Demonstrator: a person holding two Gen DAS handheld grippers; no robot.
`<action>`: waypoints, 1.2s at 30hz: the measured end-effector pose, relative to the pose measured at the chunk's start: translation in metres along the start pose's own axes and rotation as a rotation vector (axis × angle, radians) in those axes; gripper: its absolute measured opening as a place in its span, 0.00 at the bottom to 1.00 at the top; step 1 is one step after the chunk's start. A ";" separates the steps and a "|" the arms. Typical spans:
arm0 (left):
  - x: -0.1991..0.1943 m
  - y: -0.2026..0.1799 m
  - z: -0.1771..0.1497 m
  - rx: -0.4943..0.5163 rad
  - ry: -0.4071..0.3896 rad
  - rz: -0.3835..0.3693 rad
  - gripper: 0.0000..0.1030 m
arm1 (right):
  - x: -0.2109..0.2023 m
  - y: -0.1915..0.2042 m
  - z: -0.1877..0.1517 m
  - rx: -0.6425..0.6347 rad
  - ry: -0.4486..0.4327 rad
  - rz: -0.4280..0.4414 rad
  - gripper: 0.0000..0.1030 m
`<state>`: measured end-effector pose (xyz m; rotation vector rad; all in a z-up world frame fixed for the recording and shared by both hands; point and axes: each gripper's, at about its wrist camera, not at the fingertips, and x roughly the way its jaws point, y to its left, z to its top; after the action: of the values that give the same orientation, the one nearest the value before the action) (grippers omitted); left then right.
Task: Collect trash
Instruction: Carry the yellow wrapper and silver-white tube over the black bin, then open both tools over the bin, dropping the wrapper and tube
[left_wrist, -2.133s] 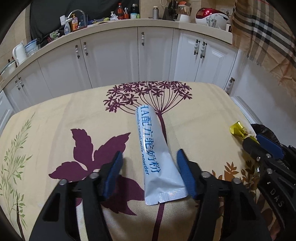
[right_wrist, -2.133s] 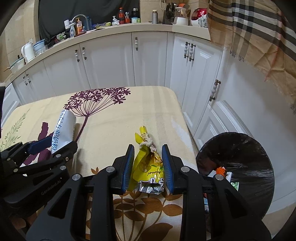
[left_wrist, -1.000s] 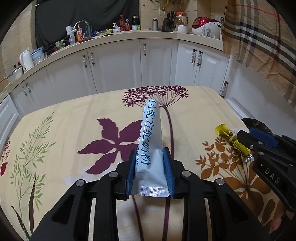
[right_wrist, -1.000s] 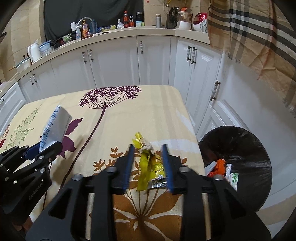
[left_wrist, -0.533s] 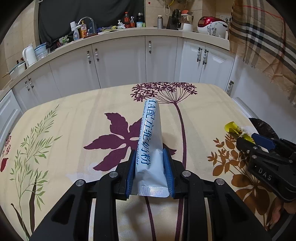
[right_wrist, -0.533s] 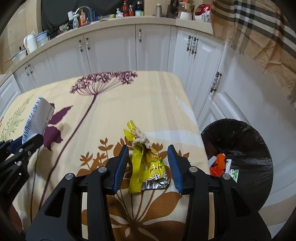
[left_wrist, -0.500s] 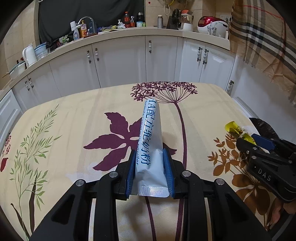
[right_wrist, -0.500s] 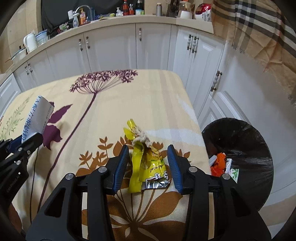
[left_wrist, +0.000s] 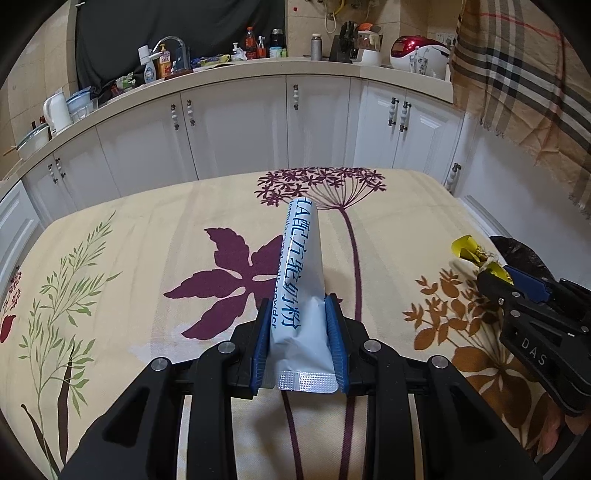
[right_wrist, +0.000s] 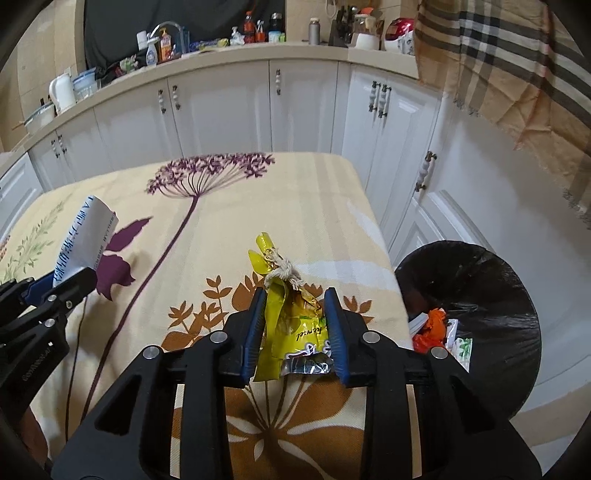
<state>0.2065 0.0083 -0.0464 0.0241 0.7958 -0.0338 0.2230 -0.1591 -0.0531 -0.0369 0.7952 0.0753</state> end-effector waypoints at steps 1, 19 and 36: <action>-0.002 -0.001 0.000 0.000 -0.004 -0.002 0.29 | -0.003 -0.001 0.000 0.004 -0.009 -0.001 0.30; -0.031 -0.082 0.015 0.122 -0.089 -0.147 0.29 | -0.064 -0.075 -0.013 0.141 -0.140 -0.145 0.30; -0.007 -0.205 0.026 0.295 -0.091 -0.273 0.29 | -0.062 -0.172 -0.029 0.280 -0.148 -0.303 0.30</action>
<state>0.2122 -0.1976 -0.0246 0.1920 0.6931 -0.4080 0.1726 -0.3359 -0.0283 0.1126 0.6387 -0.3168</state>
